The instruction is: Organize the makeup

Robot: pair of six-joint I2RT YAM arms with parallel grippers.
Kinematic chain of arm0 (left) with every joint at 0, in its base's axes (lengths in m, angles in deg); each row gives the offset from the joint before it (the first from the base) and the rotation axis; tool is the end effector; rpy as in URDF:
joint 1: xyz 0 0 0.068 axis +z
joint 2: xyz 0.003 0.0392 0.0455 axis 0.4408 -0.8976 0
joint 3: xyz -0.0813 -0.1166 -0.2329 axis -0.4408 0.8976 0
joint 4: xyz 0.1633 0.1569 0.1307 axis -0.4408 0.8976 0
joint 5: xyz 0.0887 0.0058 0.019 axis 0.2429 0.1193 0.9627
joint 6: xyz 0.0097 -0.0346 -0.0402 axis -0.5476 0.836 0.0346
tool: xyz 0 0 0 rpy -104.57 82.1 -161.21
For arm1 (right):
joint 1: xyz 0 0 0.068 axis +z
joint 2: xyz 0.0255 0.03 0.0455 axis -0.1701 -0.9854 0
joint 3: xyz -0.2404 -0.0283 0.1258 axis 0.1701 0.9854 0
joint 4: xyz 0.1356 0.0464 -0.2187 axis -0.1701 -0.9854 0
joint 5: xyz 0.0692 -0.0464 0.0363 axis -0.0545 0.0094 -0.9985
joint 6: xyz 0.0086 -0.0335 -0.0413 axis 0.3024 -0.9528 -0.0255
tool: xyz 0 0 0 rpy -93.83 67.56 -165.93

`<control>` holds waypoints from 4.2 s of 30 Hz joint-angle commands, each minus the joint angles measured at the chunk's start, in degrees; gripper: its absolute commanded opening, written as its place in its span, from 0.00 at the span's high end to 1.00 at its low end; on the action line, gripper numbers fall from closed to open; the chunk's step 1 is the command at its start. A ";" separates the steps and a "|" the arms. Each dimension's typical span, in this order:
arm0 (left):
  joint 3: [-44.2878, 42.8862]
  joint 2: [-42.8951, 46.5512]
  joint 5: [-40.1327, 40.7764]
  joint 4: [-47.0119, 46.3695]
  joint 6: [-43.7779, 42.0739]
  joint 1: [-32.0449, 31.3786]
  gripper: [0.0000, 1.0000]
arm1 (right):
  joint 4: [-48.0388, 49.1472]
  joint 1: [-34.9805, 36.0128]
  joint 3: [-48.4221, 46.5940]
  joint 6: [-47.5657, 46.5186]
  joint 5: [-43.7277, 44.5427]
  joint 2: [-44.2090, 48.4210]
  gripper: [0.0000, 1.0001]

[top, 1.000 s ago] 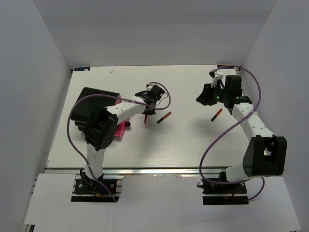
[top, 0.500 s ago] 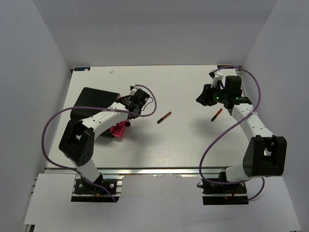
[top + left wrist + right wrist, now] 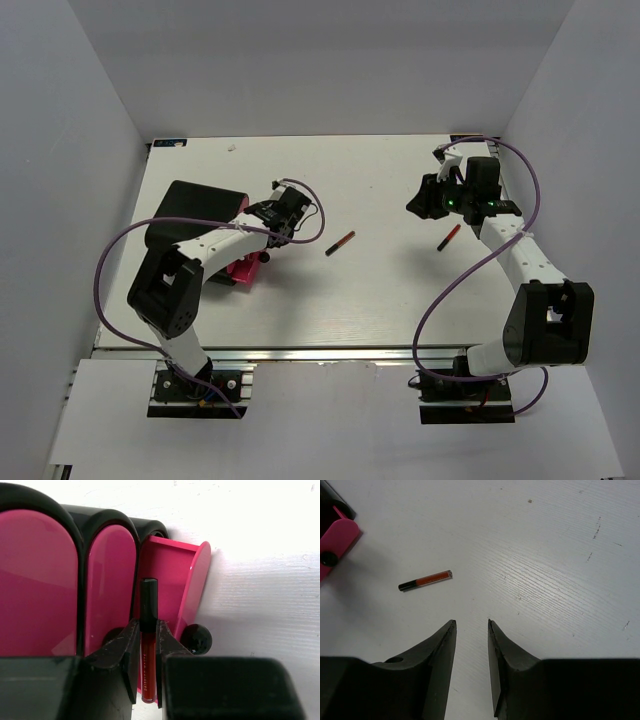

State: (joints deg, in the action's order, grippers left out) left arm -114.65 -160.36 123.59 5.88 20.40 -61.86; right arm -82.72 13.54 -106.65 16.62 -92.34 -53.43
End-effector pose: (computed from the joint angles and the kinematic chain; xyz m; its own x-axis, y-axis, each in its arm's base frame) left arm 0.2914 -0.1806 0.2185 -0.7823 0.3613 -0.5075 0.0682 0.8594 0.5068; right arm 0.3196 0.0386 0.2880 -0.5135 -0.0786 -0.8545 -0.5011 0.8358 0.2243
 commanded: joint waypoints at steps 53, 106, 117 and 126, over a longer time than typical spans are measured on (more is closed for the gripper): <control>-23.50 -26.35 -31.98 -11.34 -5.43 -7.01 0.48 | -1.33 -1.20 0.35 -5.48 -3.53 1.29 0.56; 2.08 1.07 5.65 -1.85 -0.78 -0.16 0.46 | -0.80 -1.90 3.25 -6.71 -3.44 1.03 0.56; -6.53 3.70 -6.27 -4.65 0.98 -0.16 1.00 | -0.18 -1.90 1.85 -0.23 24.78 -0.46 0.61; -5.31 11.96 -26.07 -16.61 9.15 0.02 0.36 | -9.67 -1.90 -2.99 7.97 43.75 -9.16 0.36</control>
State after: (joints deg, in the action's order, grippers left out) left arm -119.86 -152.91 105.29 -5.31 25.58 -62.14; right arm -88.66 11.99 -107.11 20.84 -57.28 -60.33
